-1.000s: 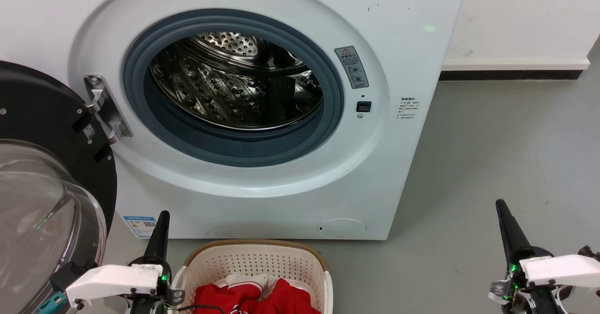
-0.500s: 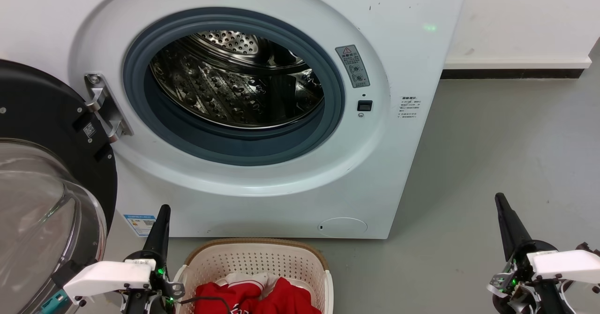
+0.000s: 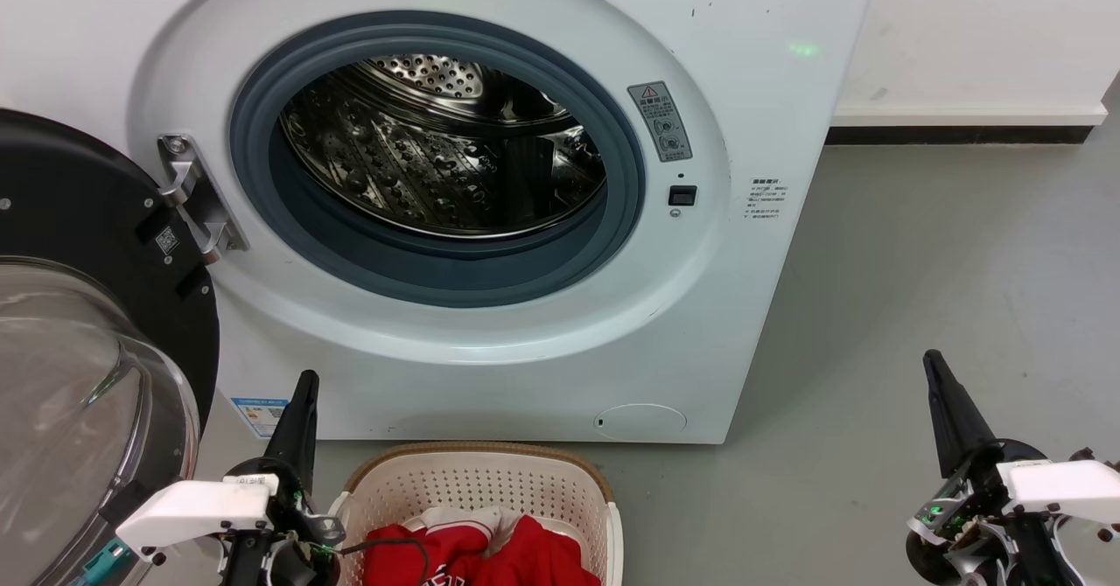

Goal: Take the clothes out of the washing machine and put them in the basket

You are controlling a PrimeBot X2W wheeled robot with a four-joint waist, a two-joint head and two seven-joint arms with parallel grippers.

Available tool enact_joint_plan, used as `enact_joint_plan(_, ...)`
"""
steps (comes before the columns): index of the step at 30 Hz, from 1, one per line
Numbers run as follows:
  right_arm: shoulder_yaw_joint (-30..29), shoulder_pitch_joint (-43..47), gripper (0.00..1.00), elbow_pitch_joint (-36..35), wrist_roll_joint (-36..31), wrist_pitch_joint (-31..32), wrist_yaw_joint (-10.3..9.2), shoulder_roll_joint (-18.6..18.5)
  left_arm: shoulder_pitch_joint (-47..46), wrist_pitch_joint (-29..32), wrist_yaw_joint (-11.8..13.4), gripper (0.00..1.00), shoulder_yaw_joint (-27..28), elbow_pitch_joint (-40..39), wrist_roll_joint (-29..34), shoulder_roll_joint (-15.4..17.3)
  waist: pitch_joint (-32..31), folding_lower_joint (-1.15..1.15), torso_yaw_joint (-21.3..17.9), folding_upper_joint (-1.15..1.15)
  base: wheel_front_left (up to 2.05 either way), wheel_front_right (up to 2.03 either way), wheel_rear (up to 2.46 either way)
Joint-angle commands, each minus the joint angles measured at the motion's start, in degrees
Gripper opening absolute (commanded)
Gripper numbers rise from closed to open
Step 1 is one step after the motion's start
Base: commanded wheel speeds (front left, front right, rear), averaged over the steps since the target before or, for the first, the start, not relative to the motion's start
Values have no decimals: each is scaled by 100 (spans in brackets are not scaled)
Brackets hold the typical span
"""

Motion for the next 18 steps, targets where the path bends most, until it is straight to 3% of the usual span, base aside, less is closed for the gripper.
enact_joint_plan(1, -12, -89, 0, 23, 156, 49, 0, -26, -57, 55, -27, 0, 29, 14, -144, -3, 4, 0, 2, 0, 0, 0, 0)
enact_joint_plan(18, -12, -85, 0, 23, 167, 47, 0, -26, -57, 57, -30, 0, 27, 12, -152, -3, 6, 0, 3, 0, 0, 0, 0)
